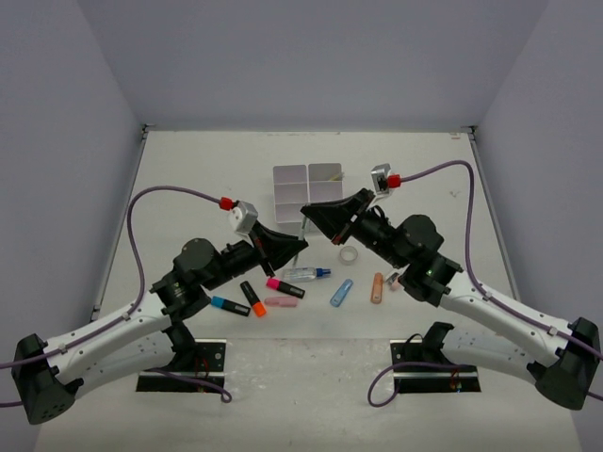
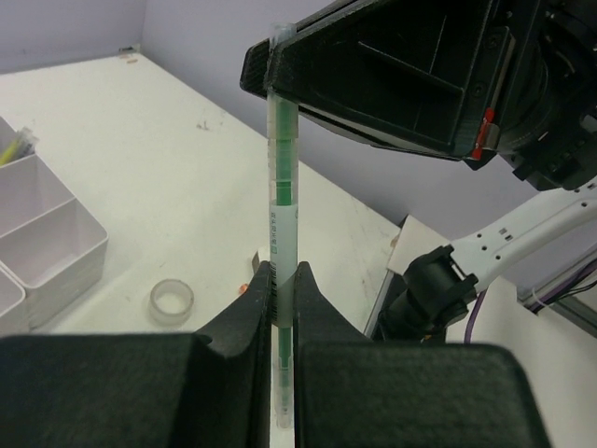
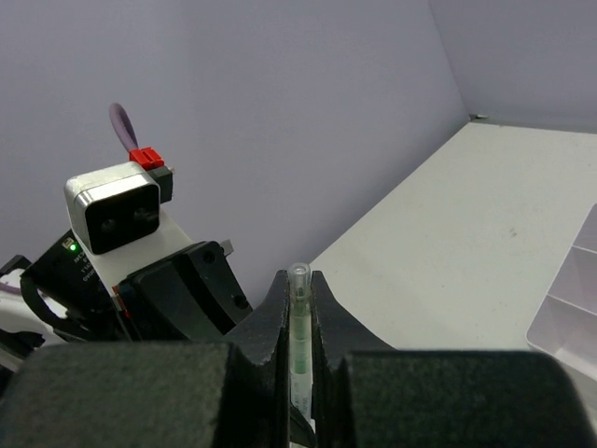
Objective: Sort the stationery into containers
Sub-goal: Close the pen cap on the pen.
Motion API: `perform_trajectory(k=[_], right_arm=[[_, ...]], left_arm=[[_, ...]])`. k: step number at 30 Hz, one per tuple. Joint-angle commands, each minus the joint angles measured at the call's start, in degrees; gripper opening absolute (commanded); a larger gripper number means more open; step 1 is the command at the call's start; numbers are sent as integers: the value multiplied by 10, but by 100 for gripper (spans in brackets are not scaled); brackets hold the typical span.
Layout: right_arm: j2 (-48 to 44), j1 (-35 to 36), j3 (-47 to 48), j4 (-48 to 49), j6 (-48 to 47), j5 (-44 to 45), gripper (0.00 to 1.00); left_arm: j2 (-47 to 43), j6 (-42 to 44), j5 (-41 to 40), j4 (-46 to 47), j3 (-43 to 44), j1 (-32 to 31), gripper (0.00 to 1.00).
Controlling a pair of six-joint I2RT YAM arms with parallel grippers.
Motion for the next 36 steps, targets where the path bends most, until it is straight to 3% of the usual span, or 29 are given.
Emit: perform_trajectory(k=[1,14,20,21,23,24,25,27,31,36], right_arm=[[21,29,-83,-102,12,-74,0],[63,68,-158,-76,40,-79,0],[26,69,-170,-82,37,-57,0],[24,69,-164,-86,36,-57,2],[10,70,-144,-106,27,-57,19],[3,70,-139,-106,27,-60,20],[-7,69,-128,-103,30,-61,35],[-31,69,-114,-98,31,-61,42],[-45,69,-89,-97,25,-52,29],[-43,68,-68,-94,15,-38,31]], left_arm=[[-5,30,-32,139,90,4,0],[-10,64,-61,110,140,8,0],[-17,58,-71,109,124,11,0],[-19,57,-68,111,121,11,0],[-27,54,-42,122,102,11,0],[-27,54,-25,121,98,11,0],[-23,53,1,121,92,11,0],[-17,43,26,135,67,11,0],[2,22,70,159,34,11,0],[30,22,115,144,32,11,0]])
